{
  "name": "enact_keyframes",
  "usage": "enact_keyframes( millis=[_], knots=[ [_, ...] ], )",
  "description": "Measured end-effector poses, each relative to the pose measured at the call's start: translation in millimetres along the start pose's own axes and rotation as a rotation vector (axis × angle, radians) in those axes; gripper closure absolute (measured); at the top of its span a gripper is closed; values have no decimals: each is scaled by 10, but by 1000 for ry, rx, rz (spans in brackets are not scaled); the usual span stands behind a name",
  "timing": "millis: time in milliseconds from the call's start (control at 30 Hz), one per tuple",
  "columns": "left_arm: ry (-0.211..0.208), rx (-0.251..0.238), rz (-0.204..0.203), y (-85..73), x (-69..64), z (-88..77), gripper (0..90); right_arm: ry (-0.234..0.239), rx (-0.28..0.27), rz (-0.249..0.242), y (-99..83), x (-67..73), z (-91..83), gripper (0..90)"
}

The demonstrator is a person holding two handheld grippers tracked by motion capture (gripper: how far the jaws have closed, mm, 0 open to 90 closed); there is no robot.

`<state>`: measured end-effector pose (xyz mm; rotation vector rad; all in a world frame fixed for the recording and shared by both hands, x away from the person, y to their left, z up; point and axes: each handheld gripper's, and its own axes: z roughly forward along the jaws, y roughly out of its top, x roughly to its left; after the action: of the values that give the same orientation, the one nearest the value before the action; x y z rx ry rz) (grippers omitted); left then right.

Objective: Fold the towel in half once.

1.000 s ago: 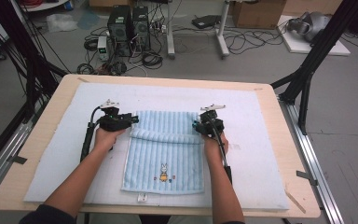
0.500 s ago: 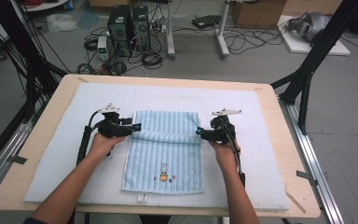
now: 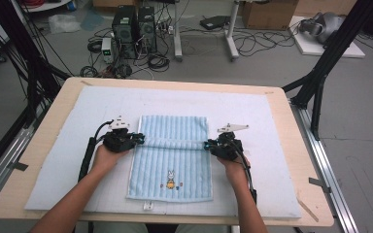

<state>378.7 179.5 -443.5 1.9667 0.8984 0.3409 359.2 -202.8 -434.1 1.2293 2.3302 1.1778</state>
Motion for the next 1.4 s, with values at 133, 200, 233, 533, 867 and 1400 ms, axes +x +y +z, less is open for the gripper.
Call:
enact_keyframes(
  millis=[133, 200, 233, 533, 867, 1400],
  knots=[
    [-22, -35, -14, -1, -12, -60, 895, 10, -26, 12, -34, 5, -19, 798],
    [-30, -53, -24, -20, -16, -89, 896, 15, -38, 16, -57, 15, -40, 798],
    [-30, -67, -25, -33, -21, -107, 896, 16, -42, 12, -68, 18, -52, 799],
    [-40, -134, -29, -52, -56, -235, 897, 10, -68, -2, -84, 69, -117, 800],
    [-65, -163, -23, -134, -186, -412, 898, 23, -104, -10, -114, 160, -268, 802],
    [-111, -186, 14, -442, -558, -801, 898, 26, -113, -29, -434, 477, -590, 801]
  ],
)
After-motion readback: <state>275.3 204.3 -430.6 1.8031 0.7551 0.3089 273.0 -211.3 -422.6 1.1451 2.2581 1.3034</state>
